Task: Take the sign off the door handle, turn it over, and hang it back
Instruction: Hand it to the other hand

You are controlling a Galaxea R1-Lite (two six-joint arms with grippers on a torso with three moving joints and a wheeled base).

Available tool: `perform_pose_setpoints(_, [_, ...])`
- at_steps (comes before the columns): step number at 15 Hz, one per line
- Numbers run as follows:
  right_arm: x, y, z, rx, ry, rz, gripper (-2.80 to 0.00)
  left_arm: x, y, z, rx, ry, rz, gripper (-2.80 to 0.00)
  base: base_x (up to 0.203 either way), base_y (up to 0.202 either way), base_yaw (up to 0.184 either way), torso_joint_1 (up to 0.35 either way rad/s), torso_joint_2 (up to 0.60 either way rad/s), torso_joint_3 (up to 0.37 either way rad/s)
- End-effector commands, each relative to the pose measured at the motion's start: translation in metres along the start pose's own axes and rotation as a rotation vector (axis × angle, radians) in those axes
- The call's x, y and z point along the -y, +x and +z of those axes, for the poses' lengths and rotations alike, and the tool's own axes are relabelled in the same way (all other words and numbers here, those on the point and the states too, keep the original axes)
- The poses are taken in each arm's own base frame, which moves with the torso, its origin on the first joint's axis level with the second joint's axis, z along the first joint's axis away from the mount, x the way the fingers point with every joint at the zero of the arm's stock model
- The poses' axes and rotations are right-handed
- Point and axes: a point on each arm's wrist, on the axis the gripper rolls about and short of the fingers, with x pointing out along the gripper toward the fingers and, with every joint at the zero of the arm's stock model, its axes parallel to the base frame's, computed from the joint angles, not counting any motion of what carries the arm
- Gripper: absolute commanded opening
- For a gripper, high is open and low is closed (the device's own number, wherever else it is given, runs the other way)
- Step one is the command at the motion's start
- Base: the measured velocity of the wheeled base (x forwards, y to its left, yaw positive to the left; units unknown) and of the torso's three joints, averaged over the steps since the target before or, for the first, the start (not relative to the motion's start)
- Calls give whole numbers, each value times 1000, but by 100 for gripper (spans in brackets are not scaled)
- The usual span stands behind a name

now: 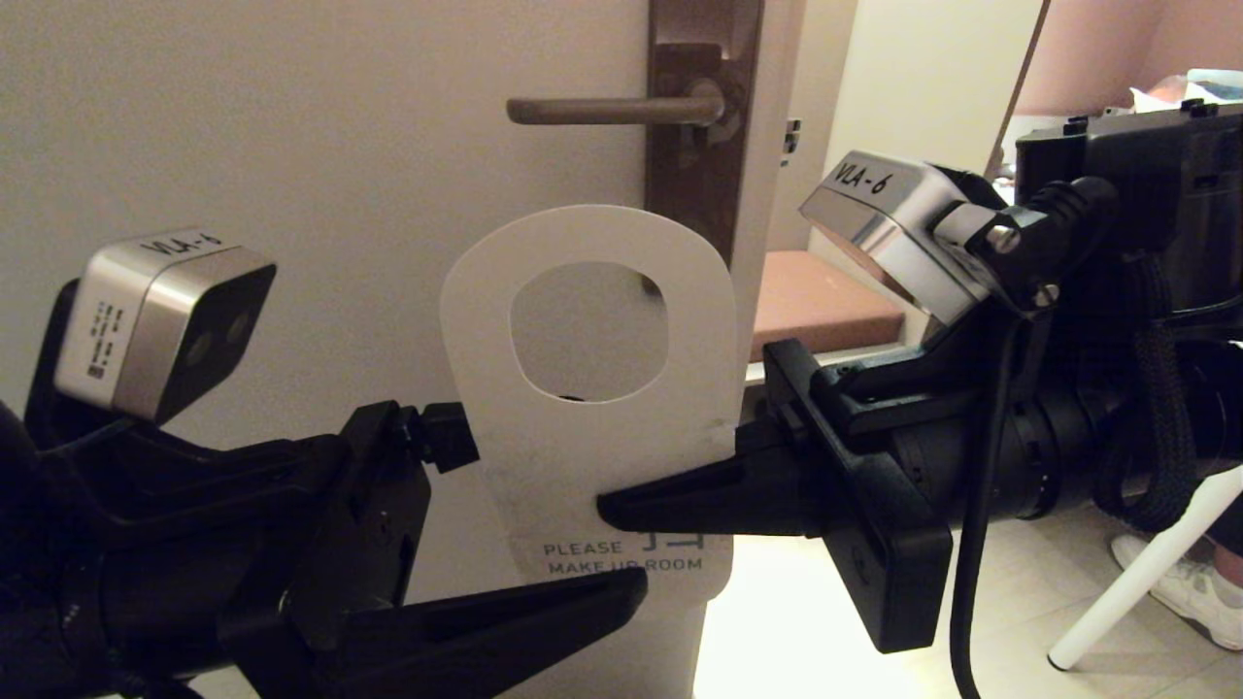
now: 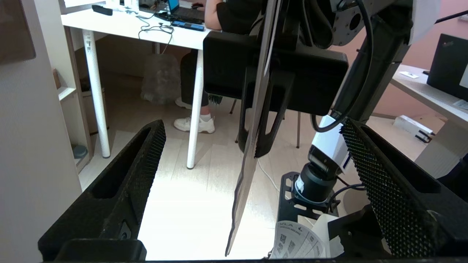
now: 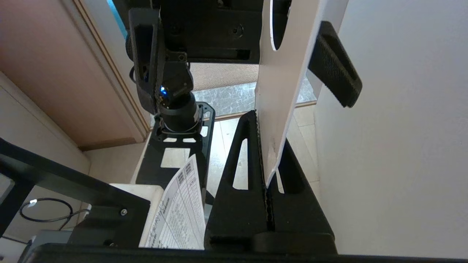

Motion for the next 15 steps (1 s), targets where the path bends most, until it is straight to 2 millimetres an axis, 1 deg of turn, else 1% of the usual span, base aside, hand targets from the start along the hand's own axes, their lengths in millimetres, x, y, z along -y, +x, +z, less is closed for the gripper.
perform_pose_setpoints(1, [0, 0, 2, 7, -8, 4, -280, 1, -2, -2, -3, -3, -3, 0, 0, 0, 0, 0, 0, 0])
perform_pose_setpoints(4, [1, 0, 7, 17, -16, 2, -280, 3, -7, -7, -14, -11, 1, 0, 0, 0, 0, 0, 0, 0])
perform_pose_setpoints(6, [1, 0, 9, 22, -21, 0, -280, 4, -9, -6, -11, -9, 4, 0, 0, 0, 0, 0, 0, 0])
perform_pose_setpoints(12, [5, 2, 20, 47, -40, -5, -280, 1, -7, -7, -15, -10, 11, 0, 0, 0, 0, 0, 0, 0])
perform_pose_setpoints(15, [4, 2, 20, 47, -39, -4, -280, 0, -5, -6, -12, -7, 12, 0, 0, 0, 0, 0, 0, 0])
